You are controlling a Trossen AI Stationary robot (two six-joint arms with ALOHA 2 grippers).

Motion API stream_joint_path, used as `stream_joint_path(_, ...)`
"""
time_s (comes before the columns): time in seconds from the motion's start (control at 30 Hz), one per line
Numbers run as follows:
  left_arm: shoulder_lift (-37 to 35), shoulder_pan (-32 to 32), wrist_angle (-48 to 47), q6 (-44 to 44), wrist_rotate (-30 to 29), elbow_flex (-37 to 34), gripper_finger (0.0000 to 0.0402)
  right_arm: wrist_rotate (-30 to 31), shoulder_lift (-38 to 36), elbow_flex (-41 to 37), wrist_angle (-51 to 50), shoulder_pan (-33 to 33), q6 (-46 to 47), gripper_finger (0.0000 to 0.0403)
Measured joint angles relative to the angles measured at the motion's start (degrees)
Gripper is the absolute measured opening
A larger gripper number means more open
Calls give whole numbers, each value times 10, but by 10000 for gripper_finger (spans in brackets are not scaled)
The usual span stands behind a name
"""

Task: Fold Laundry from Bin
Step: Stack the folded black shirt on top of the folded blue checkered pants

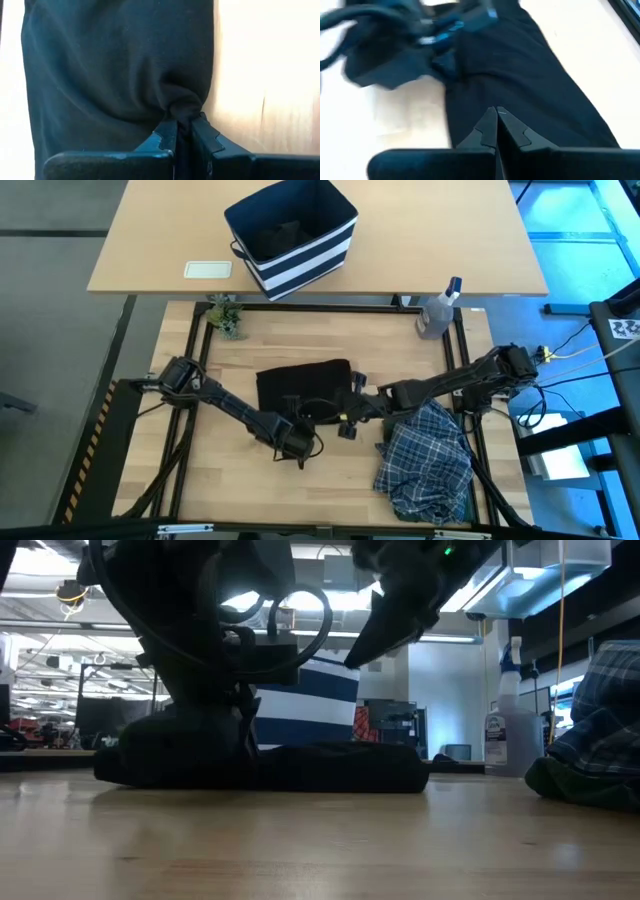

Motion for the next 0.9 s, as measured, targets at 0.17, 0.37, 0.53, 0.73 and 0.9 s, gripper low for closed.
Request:
stream_joint_path(0.17, -17, 1, -19, -1, 20, 6, 14, 27, -1, 1, 2, 48, -11, 0)
stream_joint_path(0.37, -52, -1, -25, 1, 26, 18, 14, 34, 15, 0, 8, 94, -24, 30)
stream_joint_path(0.53, -71, -3, -33, 3, 27, 18, 14, -1, 46, 1, 45, 117, -68, 123)
stream_joint_path(0.73, -86, -2, -35, 0, 33, 19, 14, -4, 105, 0, 90, 117, -72, 274)
stream_joint_path(0.9, -94, -1, -41, -1, 36, 19, 14, 80, 139, 0, 107, 113, -75, 377)
